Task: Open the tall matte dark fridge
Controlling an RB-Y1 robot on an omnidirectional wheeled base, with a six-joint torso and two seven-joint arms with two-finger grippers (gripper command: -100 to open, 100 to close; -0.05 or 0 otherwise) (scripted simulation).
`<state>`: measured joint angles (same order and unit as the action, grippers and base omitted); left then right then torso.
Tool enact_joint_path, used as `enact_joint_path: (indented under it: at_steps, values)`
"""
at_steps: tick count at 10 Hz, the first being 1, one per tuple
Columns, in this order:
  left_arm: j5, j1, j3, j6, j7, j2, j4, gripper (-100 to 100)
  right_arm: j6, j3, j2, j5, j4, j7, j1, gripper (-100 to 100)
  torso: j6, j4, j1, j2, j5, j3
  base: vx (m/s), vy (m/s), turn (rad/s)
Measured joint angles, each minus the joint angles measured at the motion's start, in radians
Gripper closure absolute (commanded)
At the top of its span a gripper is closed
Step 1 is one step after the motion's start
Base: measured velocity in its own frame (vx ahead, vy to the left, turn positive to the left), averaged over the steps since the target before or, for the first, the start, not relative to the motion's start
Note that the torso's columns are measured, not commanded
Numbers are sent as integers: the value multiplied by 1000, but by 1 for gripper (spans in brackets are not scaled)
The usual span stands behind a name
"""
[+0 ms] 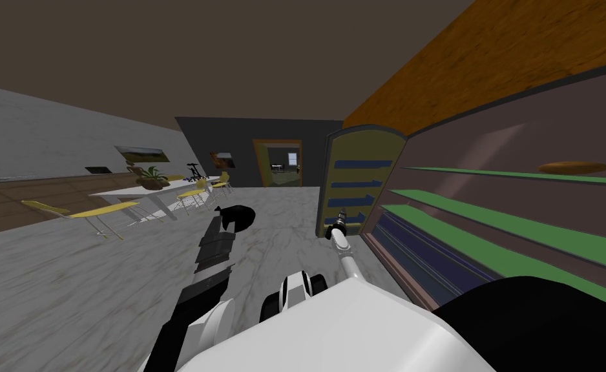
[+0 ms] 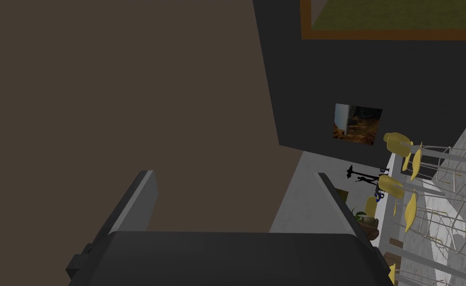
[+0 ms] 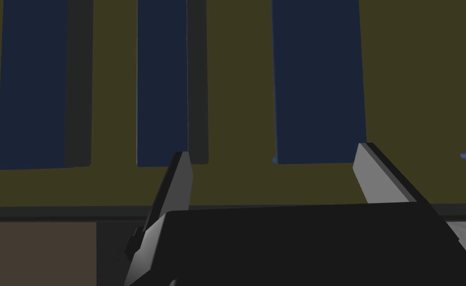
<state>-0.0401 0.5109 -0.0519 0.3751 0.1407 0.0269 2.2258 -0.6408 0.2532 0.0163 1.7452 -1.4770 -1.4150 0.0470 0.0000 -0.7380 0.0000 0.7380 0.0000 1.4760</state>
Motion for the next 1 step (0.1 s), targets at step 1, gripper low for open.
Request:
enact_joint_path:
  at_steps: [1]
  values:
    - [0, 0, 0, 0, 0, 0, 0, 0, 0, 0, 0, 0, 0, 0, 0, 0, 0, 0, 0, 0, 0, 0, 0, 0, 0]
